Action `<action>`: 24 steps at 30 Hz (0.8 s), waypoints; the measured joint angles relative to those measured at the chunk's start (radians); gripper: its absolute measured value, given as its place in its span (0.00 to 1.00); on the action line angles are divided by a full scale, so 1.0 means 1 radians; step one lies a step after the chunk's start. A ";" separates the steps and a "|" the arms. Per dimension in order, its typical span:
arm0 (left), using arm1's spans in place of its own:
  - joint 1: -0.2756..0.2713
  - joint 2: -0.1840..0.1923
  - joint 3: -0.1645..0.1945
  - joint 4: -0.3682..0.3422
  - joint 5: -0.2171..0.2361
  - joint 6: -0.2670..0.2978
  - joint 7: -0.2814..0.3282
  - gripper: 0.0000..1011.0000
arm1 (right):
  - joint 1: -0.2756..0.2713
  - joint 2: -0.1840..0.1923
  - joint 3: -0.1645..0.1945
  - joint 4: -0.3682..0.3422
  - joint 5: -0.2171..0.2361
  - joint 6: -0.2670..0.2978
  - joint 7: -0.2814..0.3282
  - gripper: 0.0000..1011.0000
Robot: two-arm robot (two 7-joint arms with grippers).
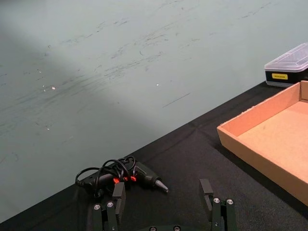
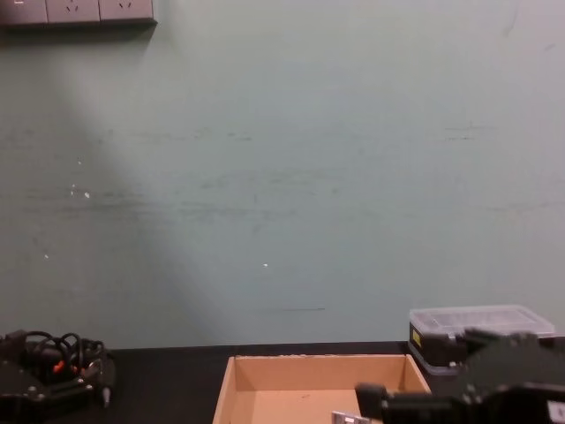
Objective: Use one hand to pick up the angle iron from the table and place it into the box.
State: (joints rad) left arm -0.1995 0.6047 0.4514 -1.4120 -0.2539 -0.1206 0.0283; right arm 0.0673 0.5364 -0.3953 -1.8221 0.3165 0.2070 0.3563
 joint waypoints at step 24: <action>0.000 0.000 0.000 0.000 0.000 0.000 0.000 0.99 | -0.060 -0.006 -0.030 -0.016 -0.057 0.159 0.006 0.99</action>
State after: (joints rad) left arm -0.1995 0.6047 0.4514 -1.4120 -0.2540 -0.1206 0.0283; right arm 0.0077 0.5308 -0.4250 -1.8383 0.2590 0.3665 0.3627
